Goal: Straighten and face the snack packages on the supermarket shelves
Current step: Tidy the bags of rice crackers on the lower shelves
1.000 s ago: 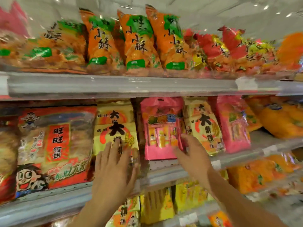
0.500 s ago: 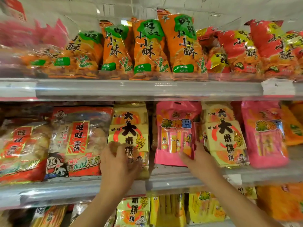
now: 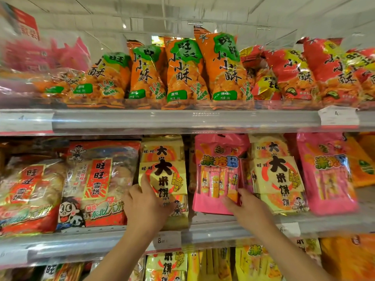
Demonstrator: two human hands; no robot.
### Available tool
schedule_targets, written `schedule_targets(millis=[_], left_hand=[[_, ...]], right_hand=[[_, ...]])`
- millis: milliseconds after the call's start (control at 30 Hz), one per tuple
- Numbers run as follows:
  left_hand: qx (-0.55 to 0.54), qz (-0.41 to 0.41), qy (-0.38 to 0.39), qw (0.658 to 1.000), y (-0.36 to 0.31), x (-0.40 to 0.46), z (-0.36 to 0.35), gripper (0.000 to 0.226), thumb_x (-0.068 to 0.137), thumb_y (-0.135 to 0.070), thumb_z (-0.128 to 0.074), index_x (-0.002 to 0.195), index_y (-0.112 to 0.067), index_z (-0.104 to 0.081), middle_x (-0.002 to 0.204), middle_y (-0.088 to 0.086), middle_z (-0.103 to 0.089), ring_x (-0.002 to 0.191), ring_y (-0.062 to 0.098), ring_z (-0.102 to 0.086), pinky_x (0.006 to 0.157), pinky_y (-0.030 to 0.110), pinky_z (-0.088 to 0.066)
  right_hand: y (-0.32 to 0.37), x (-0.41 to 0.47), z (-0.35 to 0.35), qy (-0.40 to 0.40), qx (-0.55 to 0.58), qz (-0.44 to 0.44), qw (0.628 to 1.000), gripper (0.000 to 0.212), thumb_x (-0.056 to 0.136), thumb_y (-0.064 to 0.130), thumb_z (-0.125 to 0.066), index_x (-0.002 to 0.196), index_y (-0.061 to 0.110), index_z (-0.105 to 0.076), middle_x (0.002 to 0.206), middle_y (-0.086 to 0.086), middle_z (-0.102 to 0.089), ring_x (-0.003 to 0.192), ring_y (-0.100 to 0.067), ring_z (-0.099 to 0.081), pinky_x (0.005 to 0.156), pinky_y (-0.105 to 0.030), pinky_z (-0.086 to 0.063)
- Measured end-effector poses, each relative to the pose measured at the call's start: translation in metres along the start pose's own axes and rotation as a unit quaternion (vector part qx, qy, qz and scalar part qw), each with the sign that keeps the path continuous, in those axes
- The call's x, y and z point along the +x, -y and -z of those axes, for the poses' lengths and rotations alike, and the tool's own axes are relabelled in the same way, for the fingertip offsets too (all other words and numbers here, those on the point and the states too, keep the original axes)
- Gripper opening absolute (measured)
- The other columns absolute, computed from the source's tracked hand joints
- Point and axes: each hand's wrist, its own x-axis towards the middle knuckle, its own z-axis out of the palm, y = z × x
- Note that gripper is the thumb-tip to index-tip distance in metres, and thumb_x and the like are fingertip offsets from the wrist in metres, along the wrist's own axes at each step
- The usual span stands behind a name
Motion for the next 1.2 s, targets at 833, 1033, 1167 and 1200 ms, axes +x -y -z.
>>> schedule_targets(millis=[833,1033,1167,1200], left_hand=[[-0.192,-0.113,-0.021,0.975,0.028,0.014,0.005,0.098,0.056,-0.031,-0.092,0.135,-0.007,-0.038,0.126,0.012,-0.041,0.118,0.023,-0.037,0.105,0.049,-0.039],[-0.202,-0.116,0.0,0.973,0.034,0.019,0.009,0.092,0.059,-0.033,-0.091,0.133,-0.013,-0.039,0.12,0.009,-0.048,0.114,0.031,-0.048,0.096,0.055,-0.047],[-0.209,-0.116,-0.003,0.971,0.039,0.02,0.009,0.091,0.06,-0.033,-0.09,0.133,-0.016,-0.039,0.118,0.006,-0.05,0.113,0.029,-0.051,0.096,0.053,-0.048],[-0.208,-0.116,-0.004,0.971,0.041,0.02,0.009,0.089,0.06,-0.034,-0.09,0.132,-0.015,-0.04,0.118,0.006,-0.05,0.113,0.029,-0.051,0.096,0.052,-0.048]], right_hand=[[0.003,-0.004,-0.005,-0.034,0.004,-0.044,0.998,0.028,0.088,0.056,-0.057,0.087,0.029,-0.054,0.076,0.015,-0.062,0.069,0.0,-0.054,0.053,-0.022,-0.035],[0.007,-0.006,-0.002,-0.027,0.01,-0.047,0.998,0.026,0.089,0.052,-0.057,0.084,0.027,-0.053,0.077,0.011,-0.063,0.069,-0.002,-0.056,0.052,-0.023,-0.035],[0.01,-0.008,-0.003,-0.032,0.035,-0.049,0.998,0.021,0.089,0.047,-0.06,0.082,0.028,-0.054,0.079,0.012,-0.065,0.074,-0.002,-0.058,0.056,-0.021,-0.038],[0.01,-0.008,-0.003,-0.032,0.059,-0.051,0.996,0.019,0.089,0.045,-0.062,0.082,0.028,-0.056,0.081,0.011,-0.067,0.077,-0.004,-0.061,0.06,-0.022,-0.042]])
